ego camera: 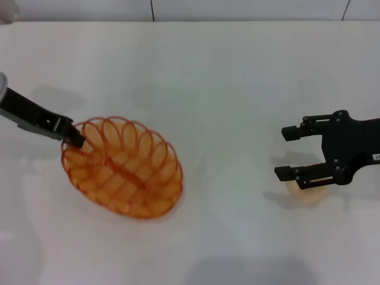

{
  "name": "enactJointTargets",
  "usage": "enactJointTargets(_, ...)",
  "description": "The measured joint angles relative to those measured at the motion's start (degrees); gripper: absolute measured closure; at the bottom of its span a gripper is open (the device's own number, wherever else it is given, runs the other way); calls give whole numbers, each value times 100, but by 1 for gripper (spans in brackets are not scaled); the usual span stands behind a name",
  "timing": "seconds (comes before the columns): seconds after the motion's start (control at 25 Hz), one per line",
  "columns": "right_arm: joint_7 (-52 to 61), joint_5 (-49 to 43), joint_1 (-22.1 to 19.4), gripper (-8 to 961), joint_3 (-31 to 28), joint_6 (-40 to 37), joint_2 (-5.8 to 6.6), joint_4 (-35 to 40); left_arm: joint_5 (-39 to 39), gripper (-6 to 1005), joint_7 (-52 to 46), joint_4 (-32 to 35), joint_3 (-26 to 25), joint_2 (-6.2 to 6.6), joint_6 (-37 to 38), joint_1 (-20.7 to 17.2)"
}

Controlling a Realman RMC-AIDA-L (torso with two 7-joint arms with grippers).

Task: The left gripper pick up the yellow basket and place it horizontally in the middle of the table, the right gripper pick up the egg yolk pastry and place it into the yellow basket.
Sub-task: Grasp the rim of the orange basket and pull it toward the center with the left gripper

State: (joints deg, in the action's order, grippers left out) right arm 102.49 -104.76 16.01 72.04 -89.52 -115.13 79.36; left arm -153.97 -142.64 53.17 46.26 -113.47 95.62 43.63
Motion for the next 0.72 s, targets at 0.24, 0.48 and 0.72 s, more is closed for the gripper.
enactJointTargets(0.24, 12, 0, 33, 184, -2, 36, 0, -34, 43, 913, -406, 10, -383, -13, -106, 69)
enactJointTargets(0.48, 106, 8, 41, 184, -3, 24, 0, -24, 164, 914, -959, -78, -397, -42, -355, 22)
enactJointTargets(0.72, 163, 21, 49, 184, -15, -48, 0, 18, 453, 914, -1435, -99, -400, -101, -549, -65)
